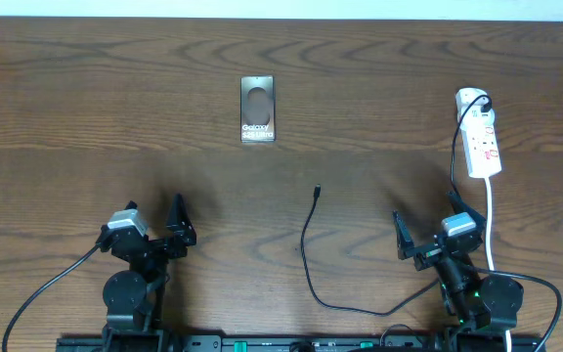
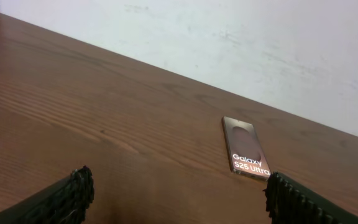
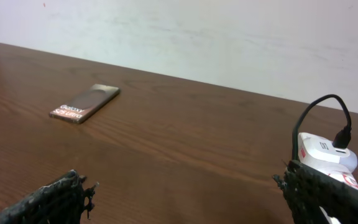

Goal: Plug charger to phone and switch on socket

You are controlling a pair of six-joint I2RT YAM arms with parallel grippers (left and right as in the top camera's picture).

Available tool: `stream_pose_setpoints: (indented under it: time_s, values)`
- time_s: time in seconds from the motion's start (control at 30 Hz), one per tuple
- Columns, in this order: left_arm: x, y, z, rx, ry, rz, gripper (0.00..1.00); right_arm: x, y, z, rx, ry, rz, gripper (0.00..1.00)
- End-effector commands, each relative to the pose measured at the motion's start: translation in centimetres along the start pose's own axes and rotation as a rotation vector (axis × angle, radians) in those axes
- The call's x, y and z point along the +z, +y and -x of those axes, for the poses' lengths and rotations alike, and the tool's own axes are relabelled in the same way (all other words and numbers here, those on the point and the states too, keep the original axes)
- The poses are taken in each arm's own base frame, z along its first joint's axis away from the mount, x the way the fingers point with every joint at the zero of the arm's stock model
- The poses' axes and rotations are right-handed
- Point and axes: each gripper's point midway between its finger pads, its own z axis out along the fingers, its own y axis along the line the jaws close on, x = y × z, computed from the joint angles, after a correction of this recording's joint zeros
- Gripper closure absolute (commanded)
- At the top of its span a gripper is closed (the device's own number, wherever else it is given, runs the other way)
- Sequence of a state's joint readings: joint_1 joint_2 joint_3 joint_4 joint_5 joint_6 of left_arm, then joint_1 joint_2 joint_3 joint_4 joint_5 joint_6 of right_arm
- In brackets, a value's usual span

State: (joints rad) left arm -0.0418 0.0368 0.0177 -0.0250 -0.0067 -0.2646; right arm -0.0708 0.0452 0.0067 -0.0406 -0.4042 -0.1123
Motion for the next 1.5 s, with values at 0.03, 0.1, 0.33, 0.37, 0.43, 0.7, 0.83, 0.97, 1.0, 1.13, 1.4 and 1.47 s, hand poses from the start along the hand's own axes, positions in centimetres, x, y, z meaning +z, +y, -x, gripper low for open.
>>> stream_pose_setpoints:
  time_s: [0.03,0.1,0.33,0.37,0.43,0.7,0.83,0.97,1.0,1.13,1.4,1.47]
  values:
    - [0.1,1.4,-1.3,0.005,0.036,0.064,0.10,0.0,0.0,-0.2,0.012,0.006,-0.002,0.01]
    - [0.0,1.0,-1.1,0.000,0.037,0.044,0.10,0.0,0.0,-0.2,0.012,0.006,-0.002,0.01]
    - [-1.4,-1.1,2.4,-0.002,0.035,-0.010,0.10,0.0,0.0,-0.2,0.012,0.006,-0.002,0.01]
    - [-1.7,-1.3,3.0,-0.002,0.043,-0.007,0.10,0.0,0.0,-0.2,0.012,0.006,-0.002,0.01]
    - [-2.4,-1.6,4.1,-0.018,0.065,0.001,0.10,0.0,0.0,-0.2,0.012,0.006,-0.002,0.01]
    - [-3.8,-2.9,8.3,-0.045,0.246,0.075,0.10,0.0,0.0,-0.2,0.012,0.006,-0.002,0.01]
    - [-3.3,-3.5,9.9,-0.002,0.381,0.118,0.10,0.0,0.0,-0.2,0.012,0.006,-0.002,0.01]
    - [-2.4,-4.2,11.7,0.049,0.528,0.156,0.10,0.0,0.0,-0.2,0.012,0.006,-0.002,0.01]
    - [-2.2,-4.3,12.1,0.052,0.555,0.164,0.10,0.0,0.0,-0.2,0.012,0.006,-0.002,0.01]
    - [-0.8,-5.2,14.2,0.082,0.670,0.189,0.10,0.0,0.0,-0.2,0.012,0.006,-0.002,0.01]
    - [2.2,-5.1,13.3,0.097,0.972,0.285,0.10,0.0,0.0,-0.2,0.012,0.006,-0.002,0.01]
    - [3.8,-4.7,12.0,0.084,1.014,0.307,0.10,0.0,0.0,-0.2,0.012,0.006,-0.002,0.01]
